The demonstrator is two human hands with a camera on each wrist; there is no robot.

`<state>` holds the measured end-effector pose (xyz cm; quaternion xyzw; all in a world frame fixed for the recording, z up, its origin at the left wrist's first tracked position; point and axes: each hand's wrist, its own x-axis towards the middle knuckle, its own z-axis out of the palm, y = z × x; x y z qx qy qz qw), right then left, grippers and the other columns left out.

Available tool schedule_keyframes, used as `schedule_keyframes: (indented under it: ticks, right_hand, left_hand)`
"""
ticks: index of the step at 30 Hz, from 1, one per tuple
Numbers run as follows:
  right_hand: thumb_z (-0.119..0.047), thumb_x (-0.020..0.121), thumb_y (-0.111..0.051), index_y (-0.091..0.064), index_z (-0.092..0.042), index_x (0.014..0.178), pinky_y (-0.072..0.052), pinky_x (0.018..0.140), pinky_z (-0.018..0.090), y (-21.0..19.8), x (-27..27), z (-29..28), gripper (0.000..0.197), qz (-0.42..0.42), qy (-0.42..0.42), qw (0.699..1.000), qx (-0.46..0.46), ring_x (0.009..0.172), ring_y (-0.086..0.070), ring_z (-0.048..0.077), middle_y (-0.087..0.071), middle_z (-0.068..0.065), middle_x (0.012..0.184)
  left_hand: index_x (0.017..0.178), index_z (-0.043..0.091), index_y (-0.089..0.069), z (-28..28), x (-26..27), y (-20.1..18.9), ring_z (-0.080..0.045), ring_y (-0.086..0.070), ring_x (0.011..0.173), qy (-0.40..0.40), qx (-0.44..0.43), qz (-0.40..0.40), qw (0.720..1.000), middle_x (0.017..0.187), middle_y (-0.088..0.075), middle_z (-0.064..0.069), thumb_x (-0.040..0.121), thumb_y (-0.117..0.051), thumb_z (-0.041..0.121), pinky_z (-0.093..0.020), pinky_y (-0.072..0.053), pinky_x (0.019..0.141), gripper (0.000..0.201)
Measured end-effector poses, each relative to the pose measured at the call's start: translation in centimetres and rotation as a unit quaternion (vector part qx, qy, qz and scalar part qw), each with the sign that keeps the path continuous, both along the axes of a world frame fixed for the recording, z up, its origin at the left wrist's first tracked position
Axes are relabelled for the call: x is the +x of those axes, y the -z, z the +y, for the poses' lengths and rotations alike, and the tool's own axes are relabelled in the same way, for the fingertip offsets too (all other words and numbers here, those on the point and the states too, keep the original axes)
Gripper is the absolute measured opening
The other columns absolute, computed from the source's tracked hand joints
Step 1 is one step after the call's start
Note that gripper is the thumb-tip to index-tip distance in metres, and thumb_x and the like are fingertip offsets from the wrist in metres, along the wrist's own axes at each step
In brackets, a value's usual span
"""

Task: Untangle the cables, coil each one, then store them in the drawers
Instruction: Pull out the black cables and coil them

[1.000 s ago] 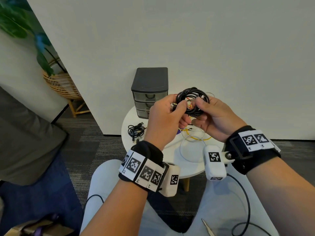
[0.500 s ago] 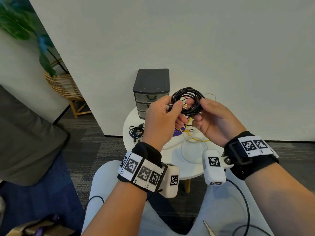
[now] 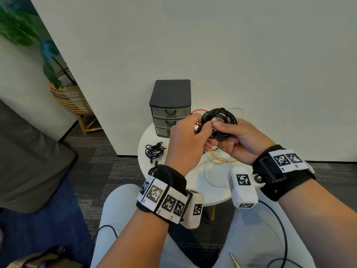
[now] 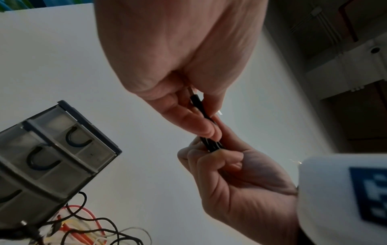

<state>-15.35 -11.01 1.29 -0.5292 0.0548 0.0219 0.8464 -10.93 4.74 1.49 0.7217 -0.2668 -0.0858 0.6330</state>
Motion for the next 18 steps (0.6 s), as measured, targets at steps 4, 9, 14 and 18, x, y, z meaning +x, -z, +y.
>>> schedule_keyframes:
  ticks: [4,9,14,18]
  right_hand:
    - [-0.008,0.099,-0.052,-0.055,0.006,0.114,-0.034,0.040,0.010,-0.4,0.2,-0.1,0.020,0.011,-0.008,1.000,0.009,0.047,-0.051,0.006,-0.053,0.016,0.078]
    - [-0.014,0.087,-0.064,-0.062,-0.001,0.111,-0.043,0.040,0.009,0.0,0.4,0.4,0.028,0.039,0.061,0.996,0.043,0.049,-0.052,0.004,-0.062,0.007,0.080]
    - [-0.013,0.089,-0.054,-0.069,-0.001,0.099,-0.062,0.064,0.023,-0.5,-0.6,0.3,0.021,0.041,0.026,0.991,0.123,0.039,-0.050,0.004,-0.069,0.006,0.075]
    - [-0.017,0.089,-0.045,-0.071,0.002,0.106,-0.064,0.074,0.038,0.1,-0.8,-0.2,0.036,0.019,-0.015,0.978,0.209,0.061,-0.063,0.021,-0.071,0.017,0.096]
  left_hand:
    - [0.100,0.000,-0.065,0.0,0.2,0.2,-0.020,-0.071,0.058,0.006,0.002,0.000,1.000,0.068,-0.073,-0.012,0.103,-0.057,0.016,-0.032,-0.061,0.058,0.019]
    - [0.100,0.009,-0.066,0.7,0.8,0.2,-0.019,-0.069,0.059,0.021,-0.013,0.025,0.999,0.068,-0.073,-0.011,0.104,-0.056,0.017,-0.025,-0.058,0.058,0.014]
    - [0.099,0.004,-0.066,1.3,1.1,0.4,-0.015,-0.062,0.051,0.034,-0.044,0.104,0.993,0.062,-0.069,-0.010,0.104,-0.055,0.013,-0.022,-0.054,0.053,0.015]
    - [0.099,0.003,-0.066,1.7,1.7,-0.1,-0.015,-0.055,0.051,0.054,-0.074,0.167,0.982,0.060,-0.064,-0.007,0.103,-0.054,0.013,-0.022,-0.049,0.052,0.016]
